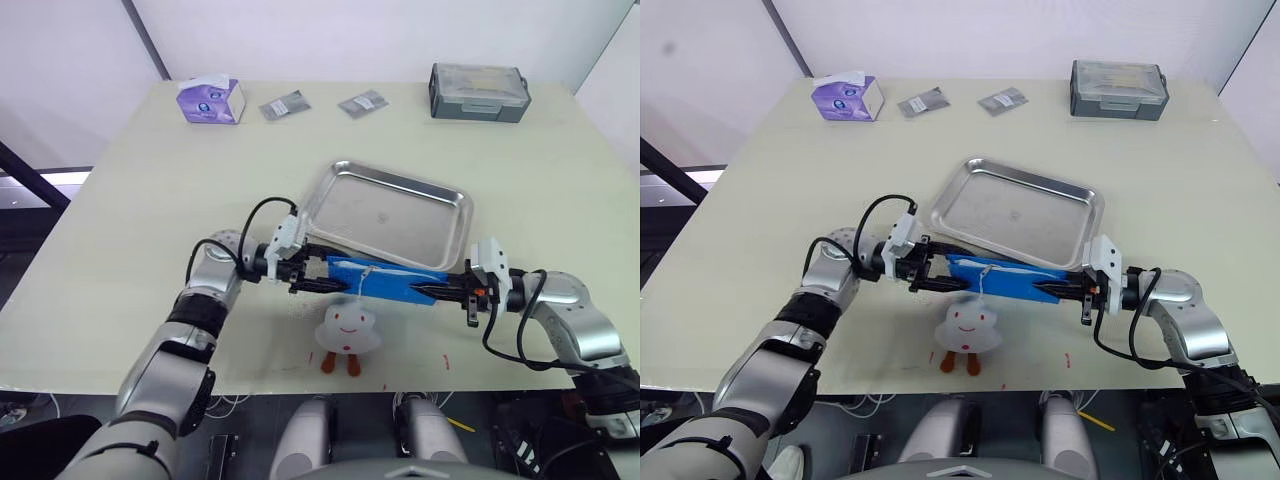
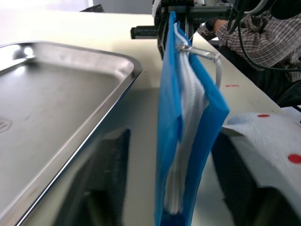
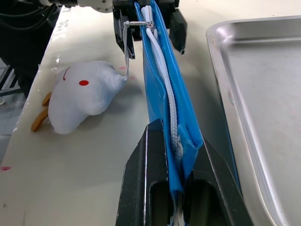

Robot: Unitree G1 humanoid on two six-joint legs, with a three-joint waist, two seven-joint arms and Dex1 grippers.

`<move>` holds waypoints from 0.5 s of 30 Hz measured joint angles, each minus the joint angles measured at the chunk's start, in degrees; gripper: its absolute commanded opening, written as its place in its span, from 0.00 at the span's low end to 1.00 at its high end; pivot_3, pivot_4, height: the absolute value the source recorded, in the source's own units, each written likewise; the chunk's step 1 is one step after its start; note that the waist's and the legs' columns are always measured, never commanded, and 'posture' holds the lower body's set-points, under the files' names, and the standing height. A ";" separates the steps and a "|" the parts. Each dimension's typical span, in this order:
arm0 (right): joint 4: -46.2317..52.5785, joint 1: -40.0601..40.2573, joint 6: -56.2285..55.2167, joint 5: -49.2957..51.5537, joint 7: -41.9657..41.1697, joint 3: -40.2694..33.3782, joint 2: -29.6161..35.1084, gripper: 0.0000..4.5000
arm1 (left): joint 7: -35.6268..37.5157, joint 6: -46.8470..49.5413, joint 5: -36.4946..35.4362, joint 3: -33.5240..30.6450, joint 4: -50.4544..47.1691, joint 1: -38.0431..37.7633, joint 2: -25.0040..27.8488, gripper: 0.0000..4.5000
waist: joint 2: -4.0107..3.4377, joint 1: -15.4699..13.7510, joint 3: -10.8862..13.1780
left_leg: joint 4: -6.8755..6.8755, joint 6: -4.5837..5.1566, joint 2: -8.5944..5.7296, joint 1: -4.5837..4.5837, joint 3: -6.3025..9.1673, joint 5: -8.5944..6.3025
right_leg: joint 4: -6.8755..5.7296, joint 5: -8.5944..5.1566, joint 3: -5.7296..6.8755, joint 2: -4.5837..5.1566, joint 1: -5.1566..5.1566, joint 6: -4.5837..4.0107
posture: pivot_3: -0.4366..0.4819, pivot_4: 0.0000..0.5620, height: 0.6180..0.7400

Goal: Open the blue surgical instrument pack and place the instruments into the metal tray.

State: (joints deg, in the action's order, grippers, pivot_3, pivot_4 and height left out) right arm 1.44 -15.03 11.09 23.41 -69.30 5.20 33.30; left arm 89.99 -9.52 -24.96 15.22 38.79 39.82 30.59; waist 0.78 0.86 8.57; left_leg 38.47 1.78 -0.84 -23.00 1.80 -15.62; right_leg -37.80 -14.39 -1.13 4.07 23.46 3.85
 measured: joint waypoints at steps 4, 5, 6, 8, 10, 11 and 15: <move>-0.22 -0.01 -0.41 -0.05 -0.45 0.01 0.17 0.00 | 0.06 3.01 -2.38 -2.31 -4.37 -2.35 5.33 0.97 | 0.00 0.05 0.00 | -0.01 0.00 0.02 0.01 0.01 0.00 | -0.01 0.00 0.00 0.00 0.00 0.00 | 0.48 0.27 0.95; -0.23 -0.01 -0.42 -0.08 -0.46 -0.01 0.24 0.00 | 0.06 3.13 -2.49 -2.43 -4.55 -2.44 5.56 0.97 | -0.01 0.04 0.00 | -0.01 0.00 0.02 0.01 0.01 0.00 | -0.01 0.00 0.00 0.01 0.00 0.00 | 0.48 0.27 0.95; -0.21 -0.09 -0.46 -0.17 -0.52 0.05 0.32 0.00 | 0.06 4.43 -3.74 -2.95 -6.67 -3.71 6.81 0.97 | 0.00 -0.03 0.00 | 0.00 0.00 0.03 0.01 0.01 0.00 | -0.01 0.00 0.00 0.01 0.00 0.00 | 0.48 0.27 0.95; -0.17 0.05 -0.72 -0.05 -0.81 0.05 0.28 0.00 | 0.13 7.53 -6.91 -3.02 -12.79 -8.26 11.11 0.97 | 0.00 0.28 0.01 | -0.04 -0.01 0.10 0.02 0.01 0.00 | -0.02 0.00 -0.06 0.02 0.02 0.00 | 0.48 0.27 0.95; -0.26 0.36 -1.17 0.02 -1.05 -0.10 0.44 0.00 | 0.19 10.61 -9.50 -3.27 -17.32 -11.98 15.09 0.97 | -0.01 0.34 0.02 | -0.07 -0.03 0.16 0.04 0.05 0.01 | -0.02 0.00 -0.07 0.02 0.03 0.00 | 0.48 0.27 0.95; -0.39 0.41 -1.29 -0.16 -1.19 -0.33 0.88 0.00 | 0.20 13.78 -11.59 -3.65 -22.11 -14.61 17.33 0.97 | -0.02 -0.16 0.02 | -0.04 0.02 0.16 0.05 0.07 -0.01 | -0.01 0.00 -0.04 0.05 -0.02 0.00 | 0.48 0.27 0.95; -0.50 0.41 -1.40 -0.16 -1.41 -0.42 0.79 0.00 | 0.20 16.75 -12.49 -3.75 -28.28 -17.69 16.96 0.97 | -0.02 -0.34 0.02 | 0.00 0.03 0.13 0.05 0.04 -0.02 | 0.02 0.00 -0.05 0.05 -0.05 0.01 | 0.48 0.27 0.95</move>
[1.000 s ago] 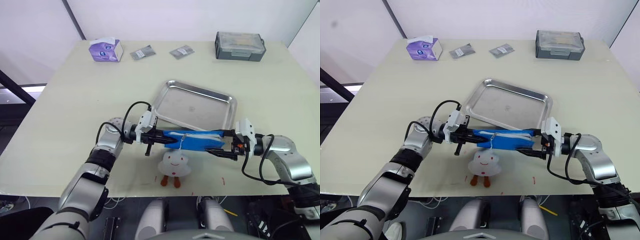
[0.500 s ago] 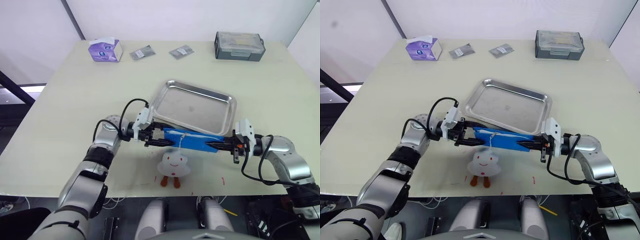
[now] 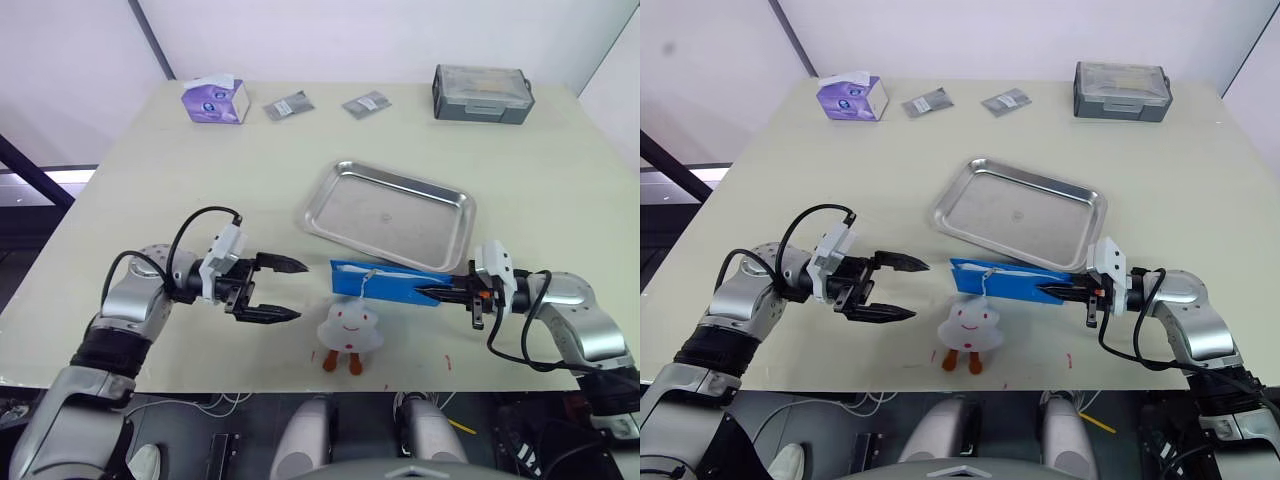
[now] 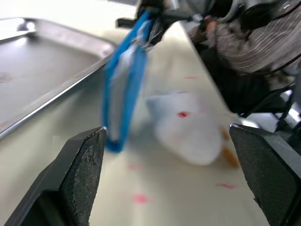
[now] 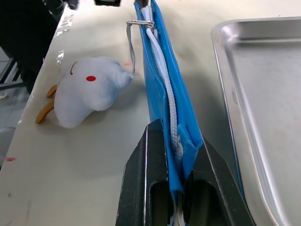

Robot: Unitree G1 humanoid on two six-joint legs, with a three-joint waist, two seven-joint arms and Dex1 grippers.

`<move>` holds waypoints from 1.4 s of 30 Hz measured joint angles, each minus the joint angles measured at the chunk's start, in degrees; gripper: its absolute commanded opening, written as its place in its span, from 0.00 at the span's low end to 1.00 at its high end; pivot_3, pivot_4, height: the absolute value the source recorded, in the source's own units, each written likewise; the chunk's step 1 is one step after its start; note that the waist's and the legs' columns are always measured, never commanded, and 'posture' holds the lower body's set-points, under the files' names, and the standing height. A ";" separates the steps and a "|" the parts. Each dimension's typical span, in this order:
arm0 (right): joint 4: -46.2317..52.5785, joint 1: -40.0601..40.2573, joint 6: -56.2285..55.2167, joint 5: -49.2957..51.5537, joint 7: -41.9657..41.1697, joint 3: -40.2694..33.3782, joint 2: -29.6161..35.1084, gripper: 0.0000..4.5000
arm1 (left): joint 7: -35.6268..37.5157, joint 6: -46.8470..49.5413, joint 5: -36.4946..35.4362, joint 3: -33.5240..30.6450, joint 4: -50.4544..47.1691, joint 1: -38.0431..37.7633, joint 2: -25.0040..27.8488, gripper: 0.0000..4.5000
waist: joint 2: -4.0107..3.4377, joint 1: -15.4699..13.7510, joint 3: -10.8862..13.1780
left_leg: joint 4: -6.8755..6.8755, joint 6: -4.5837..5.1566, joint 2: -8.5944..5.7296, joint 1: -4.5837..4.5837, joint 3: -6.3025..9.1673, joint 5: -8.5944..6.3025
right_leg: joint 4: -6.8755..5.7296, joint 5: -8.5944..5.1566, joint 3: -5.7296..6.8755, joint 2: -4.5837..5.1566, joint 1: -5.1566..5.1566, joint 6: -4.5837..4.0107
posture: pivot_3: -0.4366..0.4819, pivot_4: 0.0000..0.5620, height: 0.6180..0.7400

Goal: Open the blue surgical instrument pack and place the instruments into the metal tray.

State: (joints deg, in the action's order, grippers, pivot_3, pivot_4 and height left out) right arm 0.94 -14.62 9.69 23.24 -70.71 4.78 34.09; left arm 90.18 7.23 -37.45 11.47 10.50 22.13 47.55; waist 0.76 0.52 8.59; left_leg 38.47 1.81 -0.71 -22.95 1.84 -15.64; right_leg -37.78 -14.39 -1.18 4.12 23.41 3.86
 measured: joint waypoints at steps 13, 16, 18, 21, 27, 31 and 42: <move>-0.28 -0.16 -0.05 0.01 -0.35 0.00 -0.02 0.00 | -4.69 2.05 8.42 1.41 -6.49 -4.51 -10.22 0.97 | 0.00 0.18 0.00 | -0.01 -0.01 -0.09 0.01 -0.02 0.01 | 0.01 0.00 0.00 -0.02 0.00 0.00 | 0.48 0.27 0.95; -0.26 -0.15 -0.05 0.01 -0.29 -0.01 -0.02 0.00 | -5.20 0.54 11.44 2.65 -4.99 -4.52 -11.90 0.97 | 0.00 0.17 0.00 | -0.02 -0.01 -0.09 0.01 -0.02 0.01 | 0.01 0.00 0.00 -0.02 0.00 0.00 | 0.48 0.27 0.95; -0.18 -0.12 -0.05 -0.02 -0.27 -0.01 -0.02 0.00 | -5.20 -0.21 12.57 2.87 -4.65 -4.52 -12.17 0.86 | 0.00 0.18 0.00 | -0.01 -0.01 -0.09 0.01 -0.02 0.00 | 0.02 0.00 -0.01 -0.02 0.00 0.00 | 0.48 0.27 0.95; 0.28 0.14 0.04 -0.09 -0.16 0.00 0.01 0.00 | -5.19 -0.61 13.89 3.19 -3.57 -4.56 -12.78 0.61 | 0.00 0.17 0.00 | -0.02 0.00 -0.09 0.01 -0.02 0.00 | 0.01 0.00 -0.01 -0.02 0.00 0.00 | 0.48 0.27 0.95; 0.48 0.26 0.12 -0.09 0.00 0.00 0.01 0.00 | -4.81 -3.31 15.17 3.06 -1.94 -4.26 -13.61 0.09 | 0.00 0.17 -0.01 | -0.01 0.00 -0.07 0.02 -0.02 0.00 | 0.02 0.00 -0.01 -0.02 0.00 0.00 | 0.48 0.27 0.95; 0.53 0.27 0.15 -0.09 0.01 0.00 0.01 0.00 | -4.13 -4.96 15.40 3.02 -1.35 -3.93 -13.64 0.00 | -0.01 0.19 -0.01 | -0.02 0.00 -0.07 0.02 -0.02 0.00 | 0.01 0.00 -0.01 -0.02 0.00 0.00 | 0.48 0.27 0.95; 0.54 0.35 0.01 -0.02 -0.16 0.00 0.05 0.00 | -3.76 6.50 6.66 -5.52 -9.11 -0.31 -7.78 0.00 | 0.00 0.29 0.00 | -0.03 -0.01 -0.02 0.02 -0.01 0.00 | 0.01 0.00 -0.01 -0.02 0.01 -0.01 | 0.48 0.27 0.95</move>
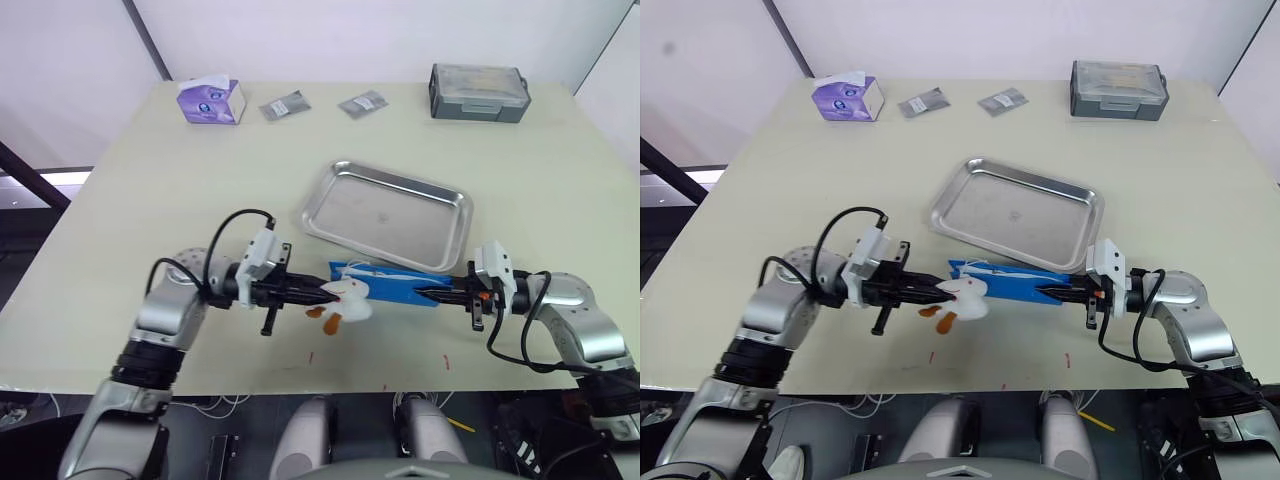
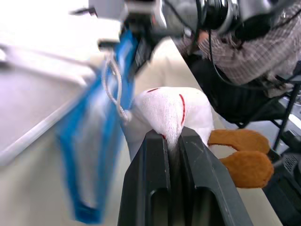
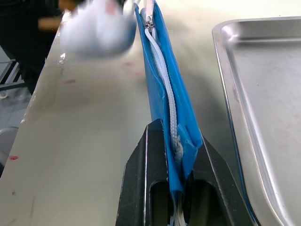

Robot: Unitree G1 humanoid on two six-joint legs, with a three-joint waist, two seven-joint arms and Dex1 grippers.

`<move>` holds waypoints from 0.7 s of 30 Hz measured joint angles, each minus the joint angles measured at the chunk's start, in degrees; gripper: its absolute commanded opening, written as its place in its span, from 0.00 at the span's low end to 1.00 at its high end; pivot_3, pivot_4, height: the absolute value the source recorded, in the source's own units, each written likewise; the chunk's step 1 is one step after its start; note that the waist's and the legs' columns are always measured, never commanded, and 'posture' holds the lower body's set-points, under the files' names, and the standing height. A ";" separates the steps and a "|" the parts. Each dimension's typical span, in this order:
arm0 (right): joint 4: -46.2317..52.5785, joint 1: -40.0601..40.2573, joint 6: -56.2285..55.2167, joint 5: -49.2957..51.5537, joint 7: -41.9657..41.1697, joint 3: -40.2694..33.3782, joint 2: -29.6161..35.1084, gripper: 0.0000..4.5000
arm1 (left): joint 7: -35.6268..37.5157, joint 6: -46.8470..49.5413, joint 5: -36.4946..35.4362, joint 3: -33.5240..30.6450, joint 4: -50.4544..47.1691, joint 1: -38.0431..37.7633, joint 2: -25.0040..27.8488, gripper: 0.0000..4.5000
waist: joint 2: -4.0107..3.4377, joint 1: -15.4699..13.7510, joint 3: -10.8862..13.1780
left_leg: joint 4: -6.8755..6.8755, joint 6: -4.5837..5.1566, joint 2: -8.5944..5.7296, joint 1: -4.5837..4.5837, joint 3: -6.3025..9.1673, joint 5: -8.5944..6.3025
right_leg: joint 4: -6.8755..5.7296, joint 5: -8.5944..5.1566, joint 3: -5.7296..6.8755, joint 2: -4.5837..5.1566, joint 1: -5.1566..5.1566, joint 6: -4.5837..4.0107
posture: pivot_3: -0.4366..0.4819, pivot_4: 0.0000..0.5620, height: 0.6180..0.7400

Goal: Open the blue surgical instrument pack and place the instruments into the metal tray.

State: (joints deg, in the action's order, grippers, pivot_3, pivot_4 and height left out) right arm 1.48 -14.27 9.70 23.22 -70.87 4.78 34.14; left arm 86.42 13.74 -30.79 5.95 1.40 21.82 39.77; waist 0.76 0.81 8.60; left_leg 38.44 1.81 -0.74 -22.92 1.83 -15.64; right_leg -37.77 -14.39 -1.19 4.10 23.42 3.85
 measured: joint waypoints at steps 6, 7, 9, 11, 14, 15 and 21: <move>-0.04 0.02 -0.06 0.00 -0.20 -0.06 0.25 0.00 | 1.98 2.23 -1.61 -4.42 -0.46 -0.45 5.56 0.00 | 0.00 -0.05 0.00 | 0.00 0.00 0.00 0.00 0.00 0.00 | 0.02 0.00 0.01 0.00 0.00 0.00 | 0.48 0.27 0.95; -0.04 0.01 -0.12 0.06 -0.49 -0.06 0.21 0.00 | 2.16 2.30 -1.57 -4.84 0.35 -0.33 6.52 0.00 | 0.00 -0.03 0.00 | 0.00 0.00 -0.01 0.00 0.00 0.00 | 0.02 0.00 0.01 -0.01 0.00 0.00 | 0.48 0.27 0.95; -0.05 0.02 -0.14 0.21 -0.90 -0.06 0.19 0.00 | 2.34 2.30 -1.30 -5.56 1.68 -0.09 8.19 0.00 | 0.00 0.00 0.01 | -0.01 0.00 -0.03 0.00 0.00 0.00 | 0.02 0.00 0.01 -0.02 0.01 0.00 | 0.48 0.27 0.95; -0.04 0.02 -0.14 0.58 -1.47 -0.06 0.20 0.00 | 2.74 1.96 -0.62 -5.78 3.30 0.17 9.85 0.00 | -0.01 0.01 0.01 | -0.01 0.00 -0.02 0.00 -0.01 0.00 | 0.02 0.00 0.01 -0.02 0.01 0.00 | 0.48 0.27 0.95; -0.04 0.02 -0.14 1.08 -1.90 -0.28 0.21 0.00 | 3.10 1.08 0.24 -5.82 6.72 0.28 11.39 0.00 | -0.01 0.01 0.02 | -0.01 0.00 -0.03 0.00 -0.01 0.00 | 0.02 0.00 0.01 -0.03 0.01 0.00 | 0.48 0.27 0.95; -0.03 0.02 -0.11 1.38 -1.98 -0.38 0.31 0.00 | 3.15 0.72 0.30 -5.82 7.98 0.34 12.07 0.00 | -0.01 0.01 0.02 | -0.01 0.00 -0.03 0.00 -0.01 0.00 | 0.02 0.00 0.01 -0.03 0.01 0.00 | 0.48 0.27 0.95; 2.54 -0.09 3.09 5.40 -1.33 -1.56 0.19 0.00 | 3.24 -0.65 0.18 -5.37 11.62 0.45 14.25 0.00 | -0.02 0.00 0.04 | -0.01 0.01 0.00 0.00 -0.01 -0.01 | 0.01 0.00 0.01 -0.01 0.02 0.00 | 0.48 0.27 0.95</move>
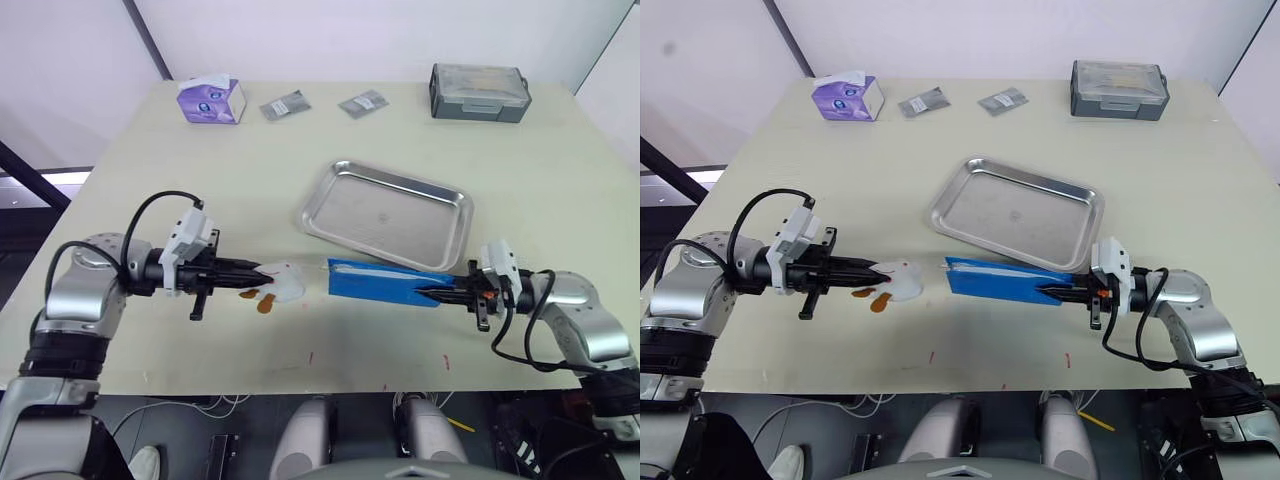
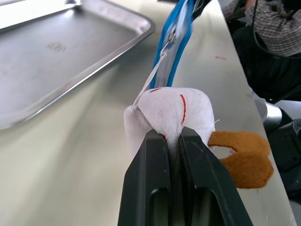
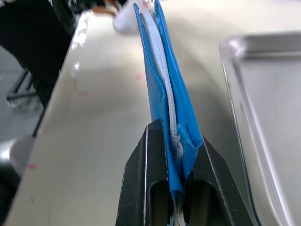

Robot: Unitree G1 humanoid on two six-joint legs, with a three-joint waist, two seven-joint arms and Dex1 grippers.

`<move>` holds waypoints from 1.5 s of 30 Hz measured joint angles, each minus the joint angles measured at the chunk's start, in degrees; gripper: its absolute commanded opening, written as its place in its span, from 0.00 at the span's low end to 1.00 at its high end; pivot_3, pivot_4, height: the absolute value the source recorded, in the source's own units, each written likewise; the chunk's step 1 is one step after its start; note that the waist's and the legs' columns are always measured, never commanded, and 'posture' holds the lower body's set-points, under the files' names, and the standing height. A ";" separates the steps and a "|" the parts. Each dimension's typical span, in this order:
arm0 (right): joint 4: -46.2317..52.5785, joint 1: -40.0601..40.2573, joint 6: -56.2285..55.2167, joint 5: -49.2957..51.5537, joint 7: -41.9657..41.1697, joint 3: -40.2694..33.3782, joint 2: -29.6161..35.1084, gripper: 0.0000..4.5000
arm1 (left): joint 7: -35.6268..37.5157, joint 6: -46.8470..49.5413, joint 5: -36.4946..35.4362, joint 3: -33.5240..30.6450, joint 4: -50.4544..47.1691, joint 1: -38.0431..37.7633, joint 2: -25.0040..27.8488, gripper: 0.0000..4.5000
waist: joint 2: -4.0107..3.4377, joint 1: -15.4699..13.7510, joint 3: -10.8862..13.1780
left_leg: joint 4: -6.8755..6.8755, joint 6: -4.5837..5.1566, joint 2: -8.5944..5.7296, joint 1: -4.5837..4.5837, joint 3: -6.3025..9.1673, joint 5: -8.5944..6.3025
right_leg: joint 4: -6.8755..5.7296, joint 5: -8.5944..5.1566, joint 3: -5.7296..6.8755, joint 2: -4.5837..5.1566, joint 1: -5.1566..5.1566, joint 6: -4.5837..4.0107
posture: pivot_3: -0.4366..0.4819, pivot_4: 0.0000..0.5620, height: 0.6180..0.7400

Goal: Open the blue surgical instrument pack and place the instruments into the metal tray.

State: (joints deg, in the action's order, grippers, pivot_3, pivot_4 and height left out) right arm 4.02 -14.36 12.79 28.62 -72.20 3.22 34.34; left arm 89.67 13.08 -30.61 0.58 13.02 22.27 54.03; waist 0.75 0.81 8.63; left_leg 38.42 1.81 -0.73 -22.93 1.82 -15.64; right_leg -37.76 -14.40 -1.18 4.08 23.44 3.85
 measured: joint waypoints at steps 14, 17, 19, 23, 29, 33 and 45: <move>6.73 -1.34 15.97 16.57 8.47 -5.03 -5.77 0.00 | 0.04 -0.92 -1.24 1.23 0.84 -0.85 1.08 0.00 | 0.00 0.01 0.02 | 0.00 0.01 0.03 -0.01 0.01 -0.01 | -0.03 0.00 0.00 0.00 0.02 0.00 | 0.48 0.27 0.95; 6.83 -2.26 18.14 18.43 10.39 -5.30 -6.62 0.00 | 0.05 -0.93 -2.70 2.01 -0.32 -0.87 2.28 0.00 | 0.00 0.02 0.02 | -0.01 0.01 0.03 -0.01 0.01 -0.01 | -0.03 0.00 -0.01 0.02 0.02 0.00 | 0.48 0.27 0.95; 7.03 -2.31 18.06 18.14 10.18 -5.31 -6.00 0.00 | 0.05 -0.87 -3.39 2.22 -0.56 -1.14 2.76 0.00 | -0.01 -0.01 0.02 | -0.01 0.02 0.03 -0.01 0.00 -0.01 | -0.03 0.00 -0.01 0.02 0.02 0.00 | 0.48 0.27 0.95; 6.99 -2.29 12.63 11.52 6.65 -4.06 -2.21 0.00 | 0.08 -0.06 -3.91 4.45 -1.03 -2.20 4.65 0.00 | -0.01 0.07 0.03 | -0.01 0.02 -0.03 -0.01 -0.01 -0.01 | -0.03 0.00 -0.01 0.00 0.02 0.00 | 0.48 0.27 0.95; 5.85 -2.26 5.18 3.46 2.51 -0.57 -0.69 0.00 | 0.14 -0.07 -4.90 8.88 -2.26 -2.91 8.59 0.00 | -0.01 0.11 0.04 | -0.01 0.02 -0.02 -0.01 -0.01 -0.01 | -0.03 0.00 -0.01 -0.02 0.04 0.00 | 0.48 0.27 0.95; 5.05 -2.27 1.35 -0.51 1.10 2.32 -0.67 0.00 | 0.14 -4.22 -2.26 11.49 -0.92 -2.52 8.79 0.00 | 0.00 0.03 0.05 | -0.01 0.02 -0.04 -0.01 -0.02 -0.01 | -0.02 0.00 -0.01 -0.02 0.03 0.00 | 0.48 0.27 0.95; 2.38 -2.26 -2.19 -3.44 0.79 3.73 -1.81 0.00 | 0.19 -17.71 3.65 18.09 8.43 3.64 8.15 0.71 | 0.02 0.03 0.07 | 0.00 0.02 -0.07 -0.02 -0.02 -0.01 | -0.04 0.00 0.00 -0.02 0.04 0.00 | 0.48 0.27 0.95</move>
State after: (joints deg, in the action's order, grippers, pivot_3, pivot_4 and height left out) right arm 6.40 -16.62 10.60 25.18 -71.41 6.95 32.53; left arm 89.86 -4.63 -26.96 18.67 21.45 25.91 62.18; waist 0.77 0.84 8.71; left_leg 38.42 1.83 -0.80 -22.95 1.79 -15.65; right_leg -37.81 -14.40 -1.19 4.06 23.48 3.85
